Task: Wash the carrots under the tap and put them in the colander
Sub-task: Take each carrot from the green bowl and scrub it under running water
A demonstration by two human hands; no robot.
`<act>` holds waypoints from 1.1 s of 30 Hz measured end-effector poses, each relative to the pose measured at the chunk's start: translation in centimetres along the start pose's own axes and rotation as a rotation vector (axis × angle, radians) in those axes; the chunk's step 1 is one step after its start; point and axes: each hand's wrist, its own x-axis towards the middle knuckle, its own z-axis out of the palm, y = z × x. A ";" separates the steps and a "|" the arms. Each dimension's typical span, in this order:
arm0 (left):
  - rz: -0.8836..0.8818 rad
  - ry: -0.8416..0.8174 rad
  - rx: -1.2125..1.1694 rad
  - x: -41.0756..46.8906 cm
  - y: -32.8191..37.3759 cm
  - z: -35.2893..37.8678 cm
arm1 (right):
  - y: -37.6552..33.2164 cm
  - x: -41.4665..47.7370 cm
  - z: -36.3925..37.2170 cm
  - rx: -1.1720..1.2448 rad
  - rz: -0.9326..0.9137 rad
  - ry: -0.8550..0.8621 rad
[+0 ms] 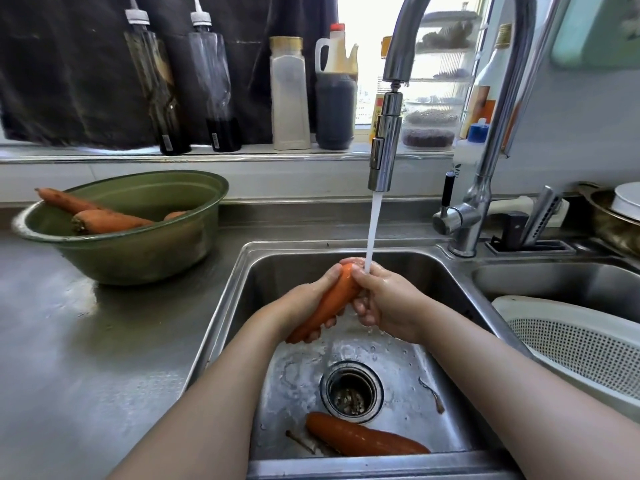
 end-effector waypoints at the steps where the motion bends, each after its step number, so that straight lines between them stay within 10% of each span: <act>1: 0.031 -0.015 -0.042 0.0 0.1 0.2 | 0.0 0.0 0.2 -0.019 -0.009 0.026; 33: 0.050 -0.274 -0.269 -1.1 2.1 1.4 | -0.8 0.4 -2.0 0.305 0.138 0.156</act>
